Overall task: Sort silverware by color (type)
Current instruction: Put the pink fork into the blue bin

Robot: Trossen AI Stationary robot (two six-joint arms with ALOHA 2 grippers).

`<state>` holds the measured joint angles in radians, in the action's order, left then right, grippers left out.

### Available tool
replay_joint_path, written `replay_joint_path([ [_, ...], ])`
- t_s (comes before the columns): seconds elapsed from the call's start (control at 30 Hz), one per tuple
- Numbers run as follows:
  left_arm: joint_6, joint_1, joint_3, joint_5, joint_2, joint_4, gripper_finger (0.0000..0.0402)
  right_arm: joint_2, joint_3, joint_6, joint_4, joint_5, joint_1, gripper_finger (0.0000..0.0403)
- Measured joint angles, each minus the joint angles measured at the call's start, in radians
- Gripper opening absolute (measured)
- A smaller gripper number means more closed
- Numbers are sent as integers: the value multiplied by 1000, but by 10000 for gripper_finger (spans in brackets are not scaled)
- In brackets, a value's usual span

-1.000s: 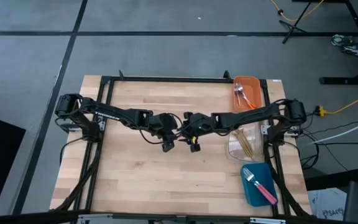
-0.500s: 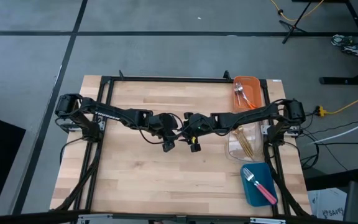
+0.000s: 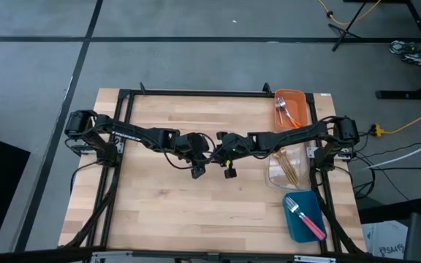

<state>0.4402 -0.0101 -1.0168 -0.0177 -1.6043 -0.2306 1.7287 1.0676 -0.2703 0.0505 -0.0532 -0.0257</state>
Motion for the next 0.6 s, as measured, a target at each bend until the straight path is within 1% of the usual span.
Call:
replay_joint_path([
  [0.27, -41, 0, 0, 0, 0, -1, 14, 0, 0, 0, 4, -10, 0, 45],
  [0.4, -56, 0, 0, 4, 0, -3, 24, 0, 0, 1, 4, -19, 0, 21],
  [0.5, -57, 0, 0, 12, 0, -3, 31, 0, 0, 3, 4, -19, 0, 20],
  [0.6, -57, 0, 0, 15, 0, -2, 35, 0, 0, 4, 3, -19, 0, 28],
])
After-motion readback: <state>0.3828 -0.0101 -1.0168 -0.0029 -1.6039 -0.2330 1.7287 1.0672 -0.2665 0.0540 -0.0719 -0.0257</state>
